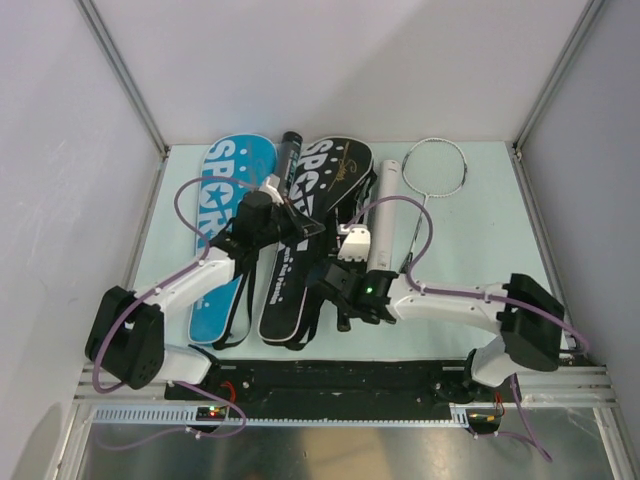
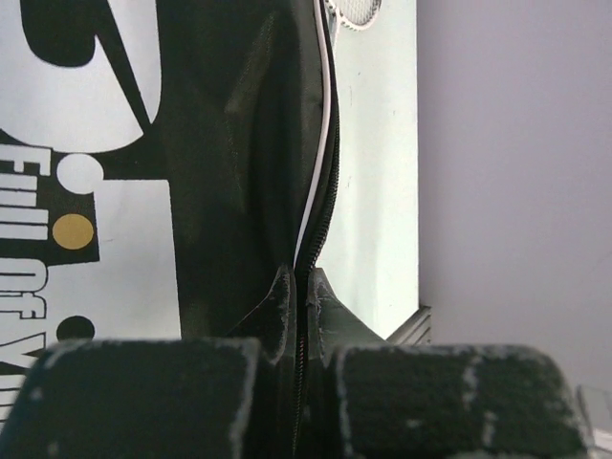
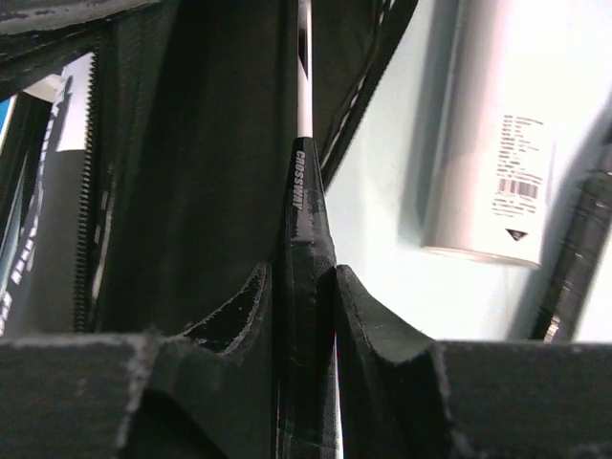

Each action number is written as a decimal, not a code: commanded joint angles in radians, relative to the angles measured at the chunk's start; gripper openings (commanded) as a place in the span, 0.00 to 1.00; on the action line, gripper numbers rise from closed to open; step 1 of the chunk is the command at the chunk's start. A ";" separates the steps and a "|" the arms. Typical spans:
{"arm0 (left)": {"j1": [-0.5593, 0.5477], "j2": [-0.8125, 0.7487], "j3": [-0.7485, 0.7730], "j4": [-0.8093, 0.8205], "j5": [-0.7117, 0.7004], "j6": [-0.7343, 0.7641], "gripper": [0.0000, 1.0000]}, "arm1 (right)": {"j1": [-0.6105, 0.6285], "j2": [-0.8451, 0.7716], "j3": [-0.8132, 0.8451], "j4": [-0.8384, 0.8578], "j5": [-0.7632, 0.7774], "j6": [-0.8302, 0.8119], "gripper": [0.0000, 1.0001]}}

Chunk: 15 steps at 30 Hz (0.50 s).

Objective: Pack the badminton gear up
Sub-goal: Place the racket in the racket bag.

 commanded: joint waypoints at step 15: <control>0.006 0.004 -0.119 0.255 0.156 -0.290 0.00 | -0.143 0.167 0.004 0.557 -0.054 0.056 0.06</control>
